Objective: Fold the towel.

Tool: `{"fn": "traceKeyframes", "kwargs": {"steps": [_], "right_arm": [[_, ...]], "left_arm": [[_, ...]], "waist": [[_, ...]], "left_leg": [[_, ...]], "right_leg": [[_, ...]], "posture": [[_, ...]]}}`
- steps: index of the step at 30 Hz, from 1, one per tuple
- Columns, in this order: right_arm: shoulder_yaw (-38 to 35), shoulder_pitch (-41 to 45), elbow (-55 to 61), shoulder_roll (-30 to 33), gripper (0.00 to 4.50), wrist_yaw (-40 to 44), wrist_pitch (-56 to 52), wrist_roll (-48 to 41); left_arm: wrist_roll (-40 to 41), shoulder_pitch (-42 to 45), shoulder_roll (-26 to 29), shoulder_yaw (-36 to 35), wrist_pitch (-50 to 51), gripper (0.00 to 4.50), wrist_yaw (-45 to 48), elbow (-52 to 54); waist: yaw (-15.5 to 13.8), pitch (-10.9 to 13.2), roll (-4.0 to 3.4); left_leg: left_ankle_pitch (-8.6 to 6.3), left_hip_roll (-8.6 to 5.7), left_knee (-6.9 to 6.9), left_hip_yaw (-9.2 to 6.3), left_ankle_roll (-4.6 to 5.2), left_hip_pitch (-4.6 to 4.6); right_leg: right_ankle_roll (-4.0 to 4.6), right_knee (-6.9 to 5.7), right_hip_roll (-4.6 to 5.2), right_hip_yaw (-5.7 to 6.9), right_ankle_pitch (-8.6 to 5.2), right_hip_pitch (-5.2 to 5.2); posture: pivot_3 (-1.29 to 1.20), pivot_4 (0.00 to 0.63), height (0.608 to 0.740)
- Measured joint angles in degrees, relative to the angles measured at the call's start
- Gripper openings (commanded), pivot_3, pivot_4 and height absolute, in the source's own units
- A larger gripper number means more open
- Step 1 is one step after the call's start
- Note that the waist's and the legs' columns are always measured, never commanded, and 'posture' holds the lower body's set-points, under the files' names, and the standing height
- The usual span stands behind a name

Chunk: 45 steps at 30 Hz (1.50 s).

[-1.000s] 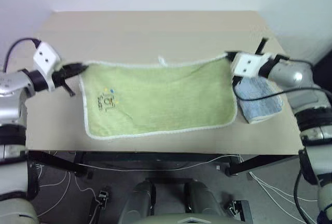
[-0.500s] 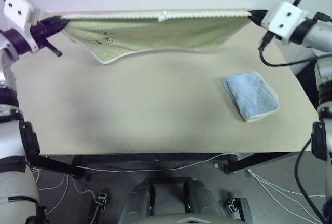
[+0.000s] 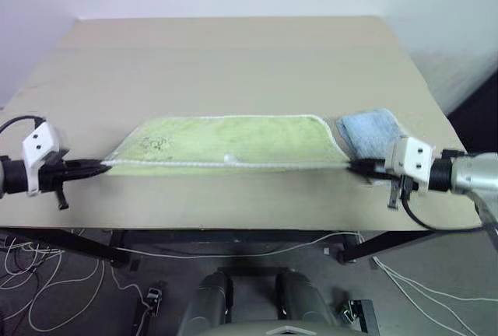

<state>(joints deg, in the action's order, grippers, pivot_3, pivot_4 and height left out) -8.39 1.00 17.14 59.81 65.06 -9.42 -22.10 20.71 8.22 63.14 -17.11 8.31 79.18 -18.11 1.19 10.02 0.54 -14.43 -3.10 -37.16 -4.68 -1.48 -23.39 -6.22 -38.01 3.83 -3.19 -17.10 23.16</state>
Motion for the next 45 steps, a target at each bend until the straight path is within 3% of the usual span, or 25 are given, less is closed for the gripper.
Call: {"fn": "traceKeyframes", "kwargs": {"steps": [4, 9, 16, 23, 32, 41, 43, 45], "right_arm": [[-2.18, -2.89, 2.9, 0.69, 0.02, 1.9, -2.92, -1.76], [-1.25, 3.97, 0.41, 0.12, 0.02, 1.24, -2.69, -0.68], [6.91, 22.31, -16.61, -4.19, 0.02, -0.76, 2.93, 8.33], [14.2, 37.43, -38.4, -12.25, 0.02, -3.67, 12.06, 17.76], [17.48, 43.15, -55.2, -17.66, 0.02, -6.05, 21.05, 24.0], [17.48, 43.83, -59.24, -18.58, 0.02, -8.03, 24.01, 25.83], [17.48, 43.87, -59.73, -18.91, 0.0, -8.41, 24.19, 25.86], [17.39, 43.96, -60.22, -18.93, 0.46, -8.62, 24.07, 25.89]], "left_arm": [[1.0, -3.61, 0.43, -1.84, 2.58, 0.0, 0.27, 2.67], [0.96, -2.02, 0.12, -1.58, 2.77, 0.0, -1.54, 3.39], [-3.35, 9.23, -5.21, 3.6, 0.13, 0.0, -8.5, -1.56], [-12.35, 22.51, -10.46, 10.67, -9.58, 0.0, -16.97, -16.86], [-19.94, 34.84, -14.68, 15.54, -18.39, 0.0, -25.1, -34.12], [-21.88, 36.55, -16.09, 16.97, -21.68, 0.0, -25.73, -39.35], [-21.88, 36.57, -16.22, 16.97, -21.61, 0.49, -25.51, -40.08], [-21.88, 36.67, -16.21, 16.89, -21.16, 1.02, -25.5, -40.95]], "waist": [[-0.28, 0.0, 0.01], [-0.23, 0.0, 0.02], [-0.3, 0.0, 0.02], [-0.15, 0.0, 0.02], [-0.15, 0.0, 0.03], [0.06, 0.0, 0.03], [0.03, 0.0, 0.03], [0.02, 0.0, 0.03]], "left_leg": [[0.0, 0.01, 0.0, 0.0, 0.0, 0.01], [0.0, 0.0, 0.01, 0.01, -0.01, 0.01], [0.0, -0.03, 0.02, 0.04, -0.02, -0.01], [0.02, -0.06, 0.02, 0.06, -0.04, -0.08], [0.03, -0.1, -0.05, 0.05, -0.04, -0.12], [0.04, -0.09, -0.04, 0.05, -0.05, -0.12], [0.04, -0.09, -0.04, 0.05, -0.05, -0.12], [0.04, -0.09, -0.04, 0.05, -0.05, -0.12]], "right_leg": [[0.0, 0.0, 0.01, 0.0, 0.0, -0.01], [0.0, 0.01, 0.01, 0.01, 0.0, 0.02], [0.0, 0.0, -0.03, 0.04, 0.01, 0.09], [0.0, -0.08, -0.15, 0.04, 0.01, 0.22], [-0.01, -0.15, -0.16, 0.05, 0.01, 0.25], [-0.01, -0.19, -0.19, 0.04, 0.01, 0.28], [-0.01, -0.19, -0.19, 0.04, 0.01, 0.28], [-0.01, -0.19, -0.18, 0.04, 0.01, 0.27]], "posture": [[0.0, 0.15, 0.74], [0.0, 0.15, 0.74], [0.0, 0.15, 0.74], [0.0, 0.15, 0.74], [0.0, 0.15, 0.74], [0.0, 0.15, 0.74], [0.0, 0.15, 0.74], [0.0, 0.15, 0.74]]}}
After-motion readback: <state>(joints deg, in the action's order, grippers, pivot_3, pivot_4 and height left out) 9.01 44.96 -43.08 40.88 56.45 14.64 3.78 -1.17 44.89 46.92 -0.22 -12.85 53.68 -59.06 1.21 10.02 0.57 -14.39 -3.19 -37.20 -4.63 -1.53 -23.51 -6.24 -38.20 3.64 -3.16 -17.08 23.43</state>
